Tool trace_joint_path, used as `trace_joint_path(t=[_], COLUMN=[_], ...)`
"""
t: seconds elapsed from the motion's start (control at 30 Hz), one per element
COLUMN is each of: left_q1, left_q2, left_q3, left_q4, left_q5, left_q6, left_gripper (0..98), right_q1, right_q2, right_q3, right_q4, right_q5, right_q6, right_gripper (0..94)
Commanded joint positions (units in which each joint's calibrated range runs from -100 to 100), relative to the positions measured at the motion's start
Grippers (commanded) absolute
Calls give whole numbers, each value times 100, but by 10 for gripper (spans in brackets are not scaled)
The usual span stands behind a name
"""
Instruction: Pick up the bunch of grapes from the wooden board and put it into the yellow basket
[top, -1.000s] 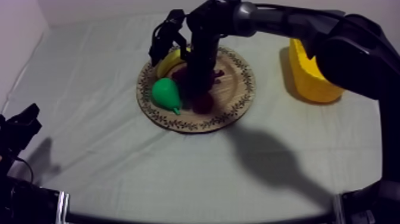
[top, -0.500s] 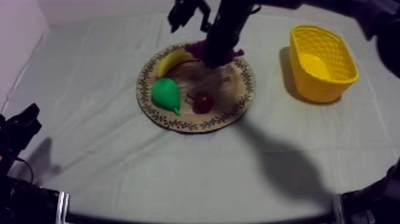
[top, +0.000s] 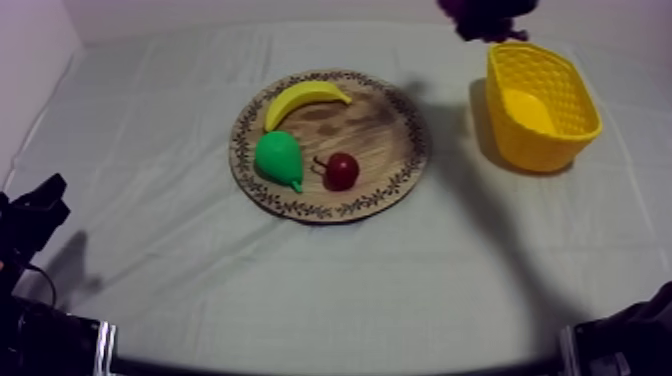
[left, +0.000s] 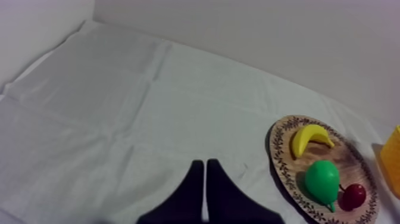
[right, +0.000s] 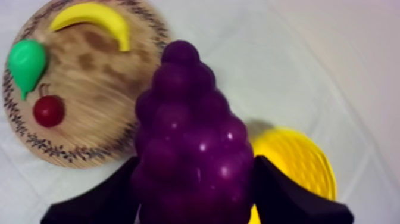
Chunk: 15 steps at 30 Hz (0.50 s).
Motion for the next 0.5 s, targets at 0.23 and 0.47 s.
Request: trace_joint_path(t=[0.23, 0.47], left_q1=[2, 2], left_q2=[0, 0], left_q3=[-2, -2], left_q4=[0, 0], left_q5=[-2, -2], left_q6=[0, 0], left_gripper=[0, 0], right_q1=[818, 1099], right_q2=[-789, -401], right_q3=[839, 1101], right_q4=[214, 372], right_q5=[-318, -760], right_q6=[-880, -1423], right_gripper=[425, 419])
